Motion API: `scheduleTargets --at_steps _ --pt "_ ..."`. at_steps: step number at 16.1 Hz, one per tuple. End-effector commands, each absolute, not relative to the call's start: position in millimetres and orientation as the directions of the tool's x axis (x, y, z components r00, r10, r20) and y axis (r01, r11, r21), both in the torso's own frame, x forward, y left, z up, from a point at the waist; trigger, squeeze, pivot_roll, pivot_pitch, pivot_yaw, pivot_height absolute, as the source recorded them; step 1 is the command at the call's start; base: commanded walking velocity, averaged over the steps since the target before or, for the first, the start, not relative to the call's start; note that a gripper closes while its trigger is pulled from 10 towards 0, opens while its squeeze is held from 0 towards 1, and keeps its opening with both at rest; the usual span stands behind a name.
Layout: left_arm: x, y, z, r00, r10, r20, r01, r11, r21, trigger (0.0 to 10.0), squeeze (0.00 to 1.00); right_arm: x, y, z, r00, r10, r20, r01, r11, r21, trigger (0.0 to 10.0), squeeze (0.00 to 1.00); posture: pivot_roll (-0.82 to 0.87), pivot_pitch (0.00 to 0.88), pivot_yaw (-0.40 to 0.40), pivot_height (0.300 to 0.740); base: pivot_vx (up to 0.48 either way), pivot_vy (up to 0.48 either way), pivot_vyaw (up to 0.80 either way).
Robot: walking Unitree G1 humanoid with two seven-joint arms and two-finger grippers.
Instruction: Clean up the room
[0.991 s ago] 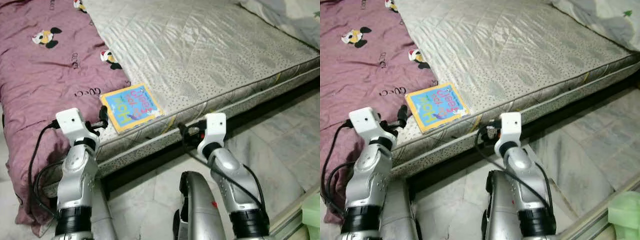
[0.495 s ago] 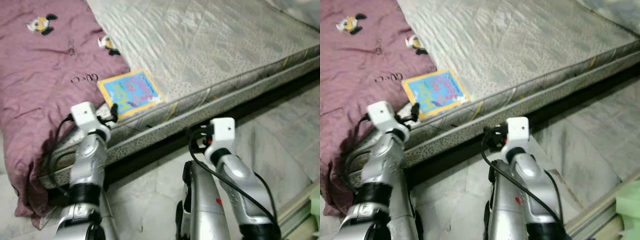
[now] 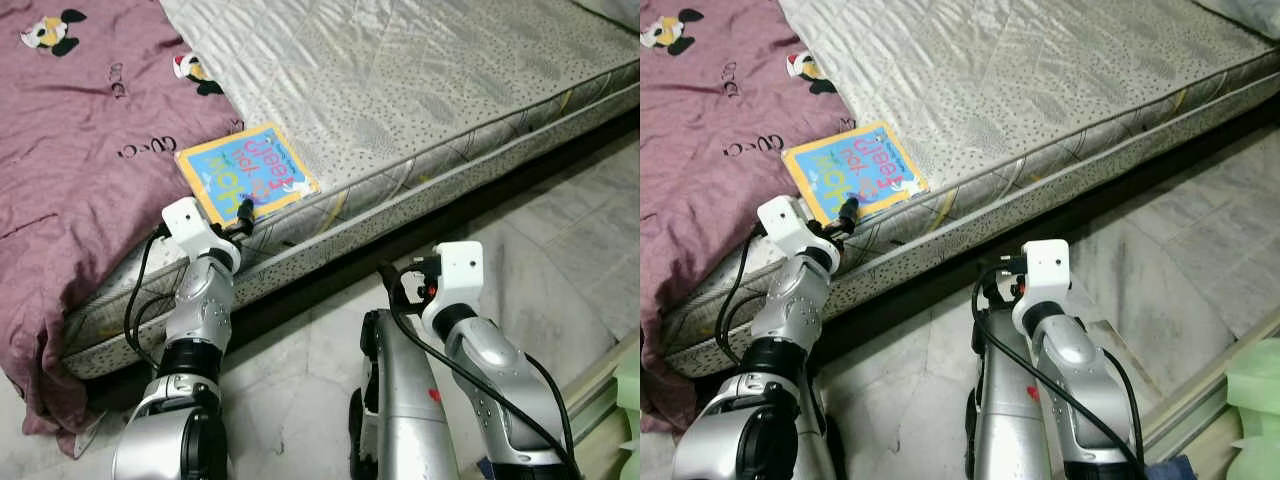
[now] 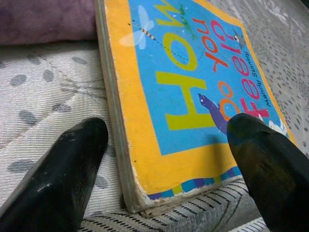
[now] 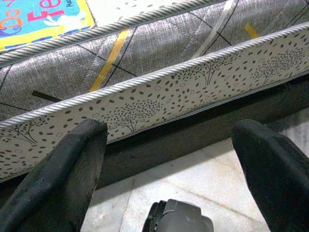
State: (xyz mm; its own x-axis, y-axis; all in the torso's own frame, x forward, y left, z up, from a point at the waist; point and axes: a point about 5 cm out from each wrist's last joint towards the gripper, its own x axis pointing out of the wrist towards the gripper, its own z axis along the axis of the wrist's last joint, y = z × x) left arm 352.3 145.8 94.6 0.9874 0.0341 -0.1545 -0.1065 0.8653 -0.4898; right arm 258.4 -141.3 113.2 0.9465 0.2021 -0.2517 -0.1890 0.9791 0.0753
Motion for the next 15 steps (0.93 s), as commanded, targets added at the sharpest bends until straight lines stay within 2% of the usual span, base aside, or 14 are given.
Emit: scheduleTargets --at_steps 1,4,5,6,11,15 --pt "349.0 144.6 84.8 0.981 0.031 -0.189 -0.126 0.848 -0.514 10.0 0.00 255.3 -143.6 114.0 0.946 0.197 -0.257 -0.184 0.980 0.075 10.0 0.00 -0.22 0.251 -0.060 0.487 0.000 0.000 0.00" --pt "348.3 150.5 77.4 0.975 0.027 -0.219 -0.152 0.800 -0.580 10.0 0.00 256.5 -143.5 114.4 0.945 0.197 -0.261 -0.184 0.980 0.075 10.0 0.00 -0.22 0.250 -0.065 0.487 0.000 0.000 0.00" --pt "350.1 155.5 74.6 0.972 0.010 -0.235 -0.154 0.782 -0.604 2.3 0.00 257.4 -143.3 114.8 0.946 0.197 -0.259 -0.184 0.980 0.073 10.0 0.00 -0.23 0.248 -0.065 0.487 0.000 0.000 0.00" --pt "351.1 158.1 71.9 0.966 -0.016 -0.260 -0.151 0.777 -0.611 0.0 0.00 257.9 -142.4 115.6 0.947 0.196 -0.255 -0.184 0.980 0.070 10.0 0.00 -0.23 0.248 -0.066 0.487 0.000 0.000 0.00" --pt "357.2 155.7 70.5 0.941 -0.127 -0.314 -0.107 0.768 -0.632 0.0 0.00 260.0 -142.6 118.4 0.952 0.188 -0.241 -0.180 0.982 0.056 10.0 0.00 -0.24 0.239 -0.064 0.487 0.000 0.000 0.00" --pt "360.2 137.8 72.8 0.937 -0.190 -0.294 -0.071 0.719 -0.691 0.0 0.00 263.4 -142.6 118.4 0.954 0.186 -0.236 -0.180 0.982 0.051 10.0 0.00 -0.24 0.226 -0.065 0.487 0.000 0.000 0.00"
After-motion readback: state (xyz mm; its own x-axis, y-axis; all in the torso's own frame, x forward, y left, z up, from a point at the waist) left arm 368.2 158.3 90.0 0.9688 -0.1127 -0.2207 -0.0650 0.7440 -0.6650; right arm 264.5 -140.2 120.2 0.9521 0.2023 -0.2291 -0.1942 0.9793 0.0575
